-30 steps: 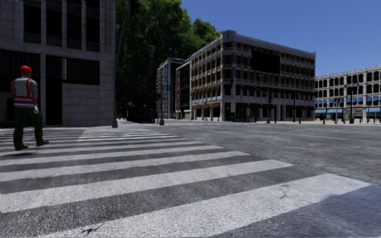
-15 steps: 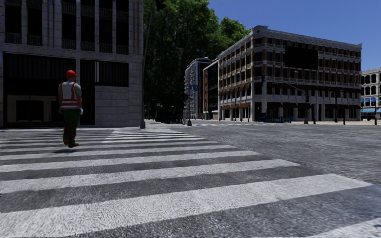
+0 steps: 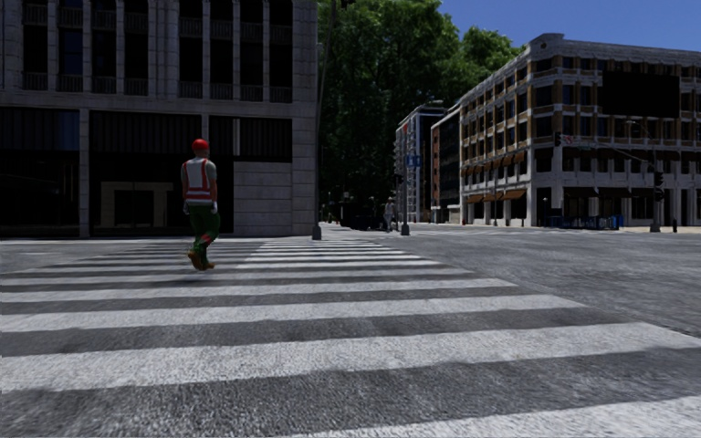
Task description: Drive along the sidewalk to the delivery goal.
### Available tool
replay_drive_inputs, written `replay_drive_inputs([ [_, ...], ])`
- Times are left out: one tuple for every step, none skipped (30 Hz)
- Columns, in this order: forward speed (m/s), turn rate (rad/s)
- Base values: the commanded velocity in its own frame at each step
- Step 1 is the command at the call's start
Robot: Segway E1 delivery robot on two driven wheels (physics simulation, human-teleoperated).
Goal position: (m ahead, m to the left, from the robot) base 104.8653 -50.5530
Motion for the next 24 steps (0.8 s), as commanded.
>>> replay_drive_inputs([
  [1.41,0.0],
  [1.41,0.0],
  [1.41,0.0],
  [1.41,0.0],
  [1.41,0.0],
  [1.41,0.0],
  [1.41,0.0],
  [1.41,0.0],
  [1.4,0.0],
  [1.4,0.0],
  [1.4,0.0],
  [1.4,0.0],
  [1.4,0.0],
  [1.4,0.06],
  [1.4,0.2],
  [1.4,0.3],
  [1.39,0.37],
  [1.39,0.39],
  [1.39,0.4],
  [1.39,0.4],
  [1.39,0.4],
  [1.39,0.4],
  [1.39,0.4],
  [1.39,0.38],
])
